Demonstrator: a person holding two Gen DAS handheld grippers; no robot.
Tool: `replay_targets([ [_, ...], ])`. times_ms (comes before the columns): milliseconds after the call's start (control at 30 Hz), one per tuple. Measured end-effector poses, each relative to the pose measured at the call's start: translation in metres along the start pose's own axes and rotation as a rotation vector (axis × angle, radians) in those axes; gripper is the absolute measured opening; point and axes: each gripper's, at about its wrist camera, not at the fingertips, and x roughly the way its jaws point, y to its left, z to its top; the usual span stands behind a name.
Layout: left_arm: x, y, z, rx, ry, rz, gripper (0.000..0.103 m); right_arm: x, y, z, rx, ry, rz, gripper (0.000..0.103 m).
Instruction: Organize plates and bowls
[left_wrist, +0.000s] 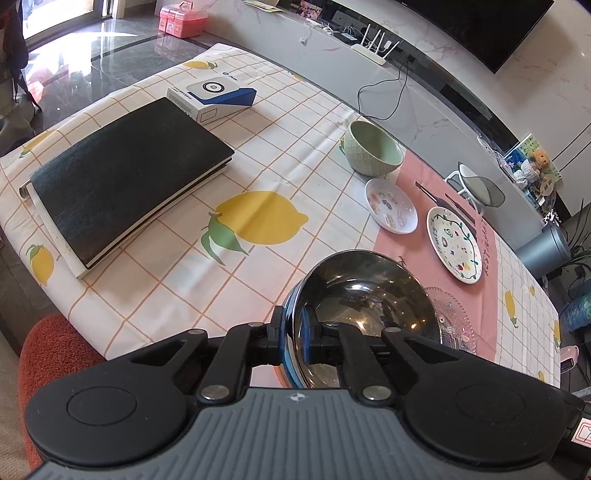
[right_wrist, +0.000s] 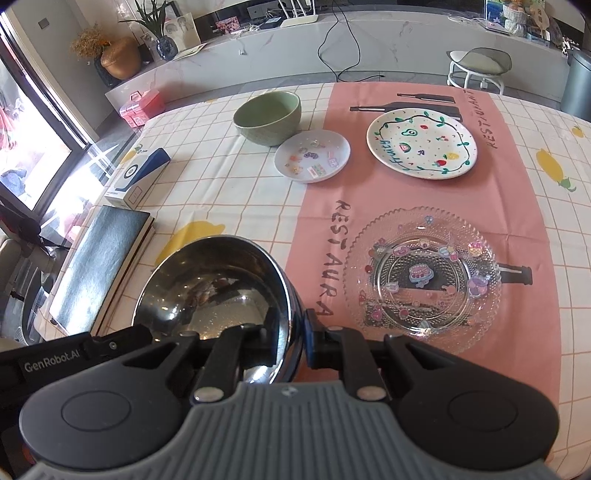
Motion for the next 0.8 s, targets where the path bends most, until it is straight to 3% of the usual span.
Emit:
replay_targets([
  [267, -0.003, 0.001, 0.003, -0.002, -0.010, 0.000, 0.011, 0.000, -0.003, 0.000, 0.008, -0.002, 0.005, 0.016],
  [467, -0.023, -0.007, 0.012, 0.067, -0.097, -0.060, 0.029, -0.016, -0.010, 0.006, 0.011, -0.055, 0.005, 0.032],
  [667, -0.031, -0.025, 0.032, 0.191, -0.149, -0.072, 0.031, -0.031, -0.012, 0.020, -0.011, -0.124, 0.018, 0.056],
  [700, -0.031, -0.028, 0.035, 0.205, -0.148, -0.083, 0.031, -0.033, -0.012, 0.023, -0.012, -0.140, 0.008, 0.065],
  [800, -0.027, -0.035, 0.047, 0.256, -0.131, -0.115, 0.031, -0.037, -0.014, 0.032, -0.020, -0.179, -0.024, 0.066],
])
